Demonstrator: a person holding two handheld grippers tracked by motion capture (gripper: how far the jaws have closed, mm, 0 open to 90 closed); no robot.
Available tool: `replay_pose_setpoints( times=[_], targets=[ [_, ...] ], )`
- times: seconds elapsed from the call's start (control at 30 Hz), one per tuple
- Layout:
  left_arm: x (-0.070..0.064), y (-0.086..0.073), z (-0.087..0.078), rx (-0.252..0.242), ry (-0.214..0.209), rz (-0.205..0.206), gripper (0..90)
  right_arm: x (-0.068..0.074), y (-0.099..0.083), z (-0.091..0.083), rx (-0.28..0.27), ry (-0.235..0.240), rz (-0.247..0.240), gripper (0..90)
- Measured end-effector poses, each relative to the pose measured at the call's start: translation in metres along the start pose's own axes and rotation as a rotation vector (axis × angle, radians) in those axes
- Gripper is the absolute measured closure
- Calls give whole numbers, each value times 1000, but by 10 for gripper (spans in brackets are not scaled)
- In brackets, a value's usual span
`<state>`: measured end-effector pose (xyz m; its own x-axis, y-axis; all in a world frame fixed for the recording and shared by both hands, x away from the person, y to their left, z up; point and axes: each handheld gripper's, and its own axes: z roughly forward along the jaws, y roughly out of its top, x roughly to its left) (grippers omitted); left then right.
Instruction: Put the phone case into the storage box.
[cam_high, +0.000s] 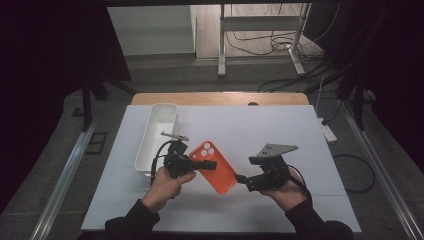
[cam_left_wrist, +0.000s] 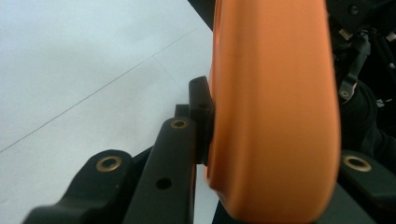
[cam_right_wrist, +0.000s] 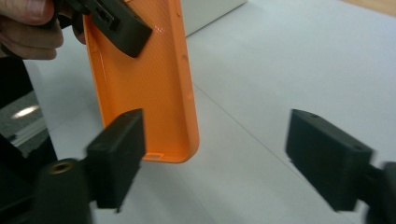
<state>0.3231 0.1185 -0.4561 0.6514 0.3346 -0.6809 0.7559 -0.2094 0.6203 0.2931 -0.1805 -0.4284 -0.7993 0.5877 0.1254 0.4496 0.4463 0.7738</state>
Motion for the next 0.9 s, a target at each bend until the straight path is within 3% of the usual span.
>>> replay_pose_setpoints(
  times=[0.2,0.6,0.9],
  targets=[
    [0,0,-1,1,-10,33,840,-2,-4,4,14,11,6,0],
    [-2,-1,1,13,-36,96,839,0,-7,11,24,85,27,0],
    [-6,-1,4,23,-64,129,839,6,-5,16,39,168,34,1]
  ],
)
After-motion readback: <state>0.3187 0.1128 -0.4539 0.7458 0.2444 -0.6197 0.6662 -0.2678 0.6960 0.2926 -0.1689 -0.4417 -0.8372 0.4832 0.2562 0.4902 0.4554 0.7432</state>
